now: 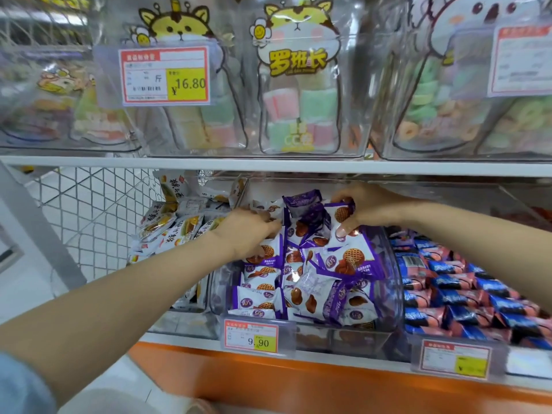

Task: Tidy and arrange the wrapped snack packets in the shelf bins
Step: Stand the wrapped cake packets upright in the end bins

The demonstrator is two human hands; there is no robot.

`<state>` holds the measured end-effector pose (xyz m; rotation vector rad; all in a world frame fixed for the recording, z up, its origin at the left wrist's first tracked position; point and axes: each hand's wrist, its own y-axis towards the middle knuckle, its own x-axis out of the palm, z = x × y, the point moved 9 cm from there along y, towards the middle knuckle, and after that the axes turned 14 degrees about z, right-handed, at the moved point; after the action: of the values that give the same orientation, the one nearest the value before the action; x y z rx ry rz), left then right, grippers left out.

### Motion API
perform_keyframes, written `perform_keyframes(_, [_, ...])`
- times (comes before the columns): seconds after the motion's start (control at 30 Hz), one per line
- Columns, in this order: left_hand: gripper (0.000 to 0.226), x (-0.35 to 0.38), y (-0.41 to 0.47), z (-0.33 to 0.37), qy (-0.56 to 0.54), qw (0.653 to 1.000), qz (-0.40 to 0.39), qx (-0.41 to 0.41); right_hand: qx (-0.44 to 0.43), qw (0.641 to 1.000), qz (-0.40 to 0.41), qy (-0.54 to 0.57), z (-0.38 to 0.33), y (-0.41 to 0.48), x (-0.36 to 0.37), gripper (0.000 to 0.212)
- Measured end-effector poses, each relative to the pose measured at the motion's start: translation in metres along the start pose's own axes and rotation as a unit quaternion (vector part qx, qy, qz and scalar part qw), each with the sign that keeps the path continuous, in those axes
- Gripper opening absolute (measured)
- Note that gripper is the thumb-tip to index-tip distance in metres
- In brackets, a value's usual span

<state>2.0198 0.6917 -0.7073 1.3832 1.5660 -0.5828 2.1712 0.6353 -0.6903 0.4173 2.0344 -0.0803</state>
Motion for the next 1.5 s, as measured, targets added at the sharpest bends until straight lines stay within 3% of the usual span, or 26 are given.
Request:
perform_keyframes(0.17, [0.040,-0.005,-0.001,-0.002,-0.073,0.997,-0.006,-0.022,0.011,0.994,0.052,0.099,-0.008,-0.001,-0.020,0.024])
perform_keyframes(0.27, [0.028,-0.024,0.003,-0.010,-0.179,0.978,0.072,-0.085,0.051,0.973,0.083,0.208,-0.004,-0.002,-0.029,0.022])
perform_keyframes(0.4, [0.035,-0.039,0.010,-0.015,-0.469,0.849,0.087,-0.228,0.092,0.932,0.102,0.335,-0.008,-0.007,-0.026,0.025])
perform_keyframes(0.47, [0.045,-0.042,0.014,-0.009,-0.498,0.831,0.062,-0.240,0.086,0.923,0.064,0.369,-0.020,-0.013,-0.017,0.021])
perform_keyframes(0.6, [0.046,-0.037,0.010,-0.011,-0.437,0.880,-0.013,-0.188,0.039,0.944,0.044,0.326,-0.032,-0.019,-0.005,0.017])
perform_keyframes(0.67, [0.047,-0.025,-0.002,-0.015,-0.370,0.910,-0.087,-0.164,-0.016,0.984,0.047,0.169,-0.034,-0.022,-0.008,0.015])
perform_keyframes(0.73, [0.048,-0.016,-0.014,-0.018,-0.262,0.948,-0.129,-0.128,-0.050,0.999,-0.020,0.007,-0.030,-0.029,0.003,0.023])
perform_keyframes(0.83, [0.047,-0.013,-0.020,-0.011,-0.153,0.978,-0.121,-0.068,-0.065,0.979,-0.126,-0.146,-0.018,-0.042,0.021,0.040])
perform_keyframes(1.0, [0.038,-0.010,-0.021,-0.002,-0.089,0.994,-0.055,-0.034,-0.093,0.963,-0.131,-0.215,-0.016,-0.044,0.028,0.050])
perform_keyframes(1.1, [0.041,-0.009,-0.022,0.002,-0.022,0.999,-0.041,-0.009,-0.103,0.964,-0.124,-0.212,-0.017,-0.045,0.029,0.044])
perform_keyframes(1.2, [0.048,-0.006,-0.021,0.004,-0.002,0.999,-0.045,-0.002,-0.075,0.984,-0.105,-0.126,-0.022,-0.043,0.020,0.030])
perform_keyframes(1.37, [0.043,-0.011,-0.023,-0.010,-0.055,0.997,-0.036,-0.036,-0.042,0.996,0.072,-0.036,-0.044,-0.030,-0.016,0.041])
perform_keyframes(1.5, [0.035,-0.034,-0.031,-0.045,-0.113,0.985,0.035,-0.128,-0.041,0.994,0.027,0.098,-0.082,-0.038,0.016,0.038])
